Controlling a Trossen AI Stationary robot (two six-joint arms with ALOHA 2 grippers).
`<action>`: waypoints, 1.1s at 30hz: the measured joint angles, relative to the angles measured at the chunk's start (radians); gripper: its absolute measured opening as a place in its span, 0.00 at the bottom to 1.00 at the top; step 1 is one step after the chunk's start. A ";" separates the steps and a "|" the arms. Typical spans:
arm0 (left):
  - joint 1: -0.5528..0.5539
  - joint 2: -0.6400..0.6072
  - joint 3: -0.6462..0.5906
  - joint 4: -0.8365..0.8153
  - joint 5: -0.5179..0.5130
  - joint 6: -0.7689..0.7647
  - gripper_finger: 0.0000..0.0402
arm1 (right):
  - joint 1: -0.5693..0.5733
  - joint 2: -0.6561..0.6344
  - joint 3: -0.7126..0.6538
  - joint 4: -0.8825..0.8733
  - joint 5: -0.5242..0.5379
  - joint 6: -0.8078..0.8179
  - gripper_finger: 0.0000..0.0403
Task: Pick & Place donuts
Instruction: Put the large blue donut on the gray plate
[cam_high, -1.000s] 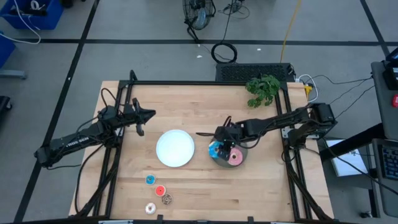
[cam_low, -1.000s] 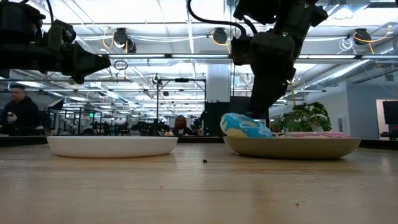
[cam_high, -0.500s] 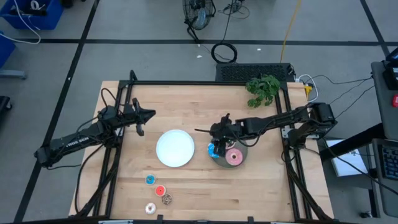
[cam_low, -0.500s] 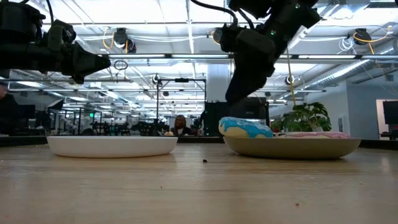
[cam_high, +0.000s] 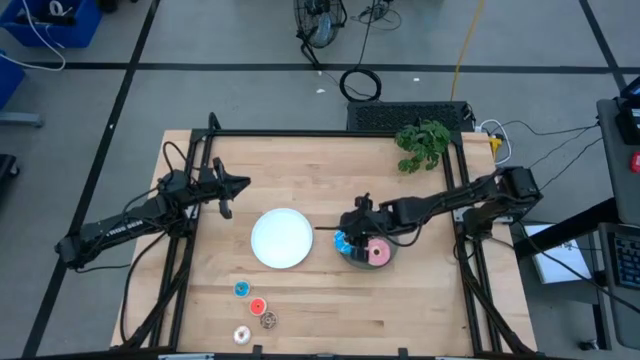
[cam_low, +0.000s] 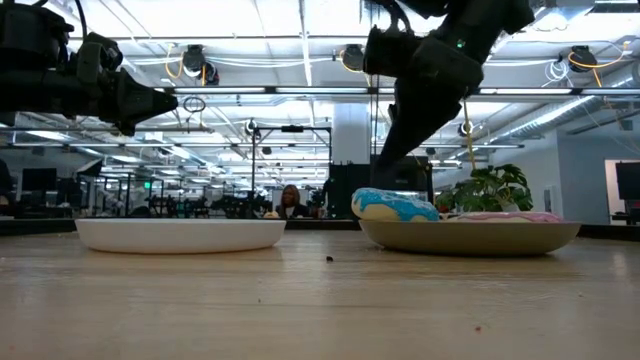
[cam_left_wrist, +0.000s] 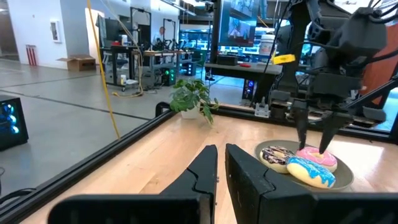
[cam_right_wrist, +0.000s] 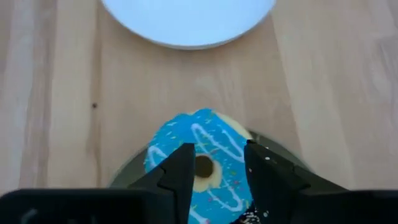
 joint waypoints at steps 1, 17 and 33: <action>0.000 0.000 0.000 0.000 0.000 0.000 0.09 | 0.007 -0.011 0.000 -0.002 0.001 -0.017 0.29; 0.000 0.000 0.000 -0.001 0.000 -0.011 0.09 | 0.054 -0.049 0.001 0.009 -0.043 -0.050 0.09; 0.000 0.000 0.000 -0.001 0.000 -0.014 0.09 | 0.135 0.074 -0.001 0.002 0.079 -0.132 0.46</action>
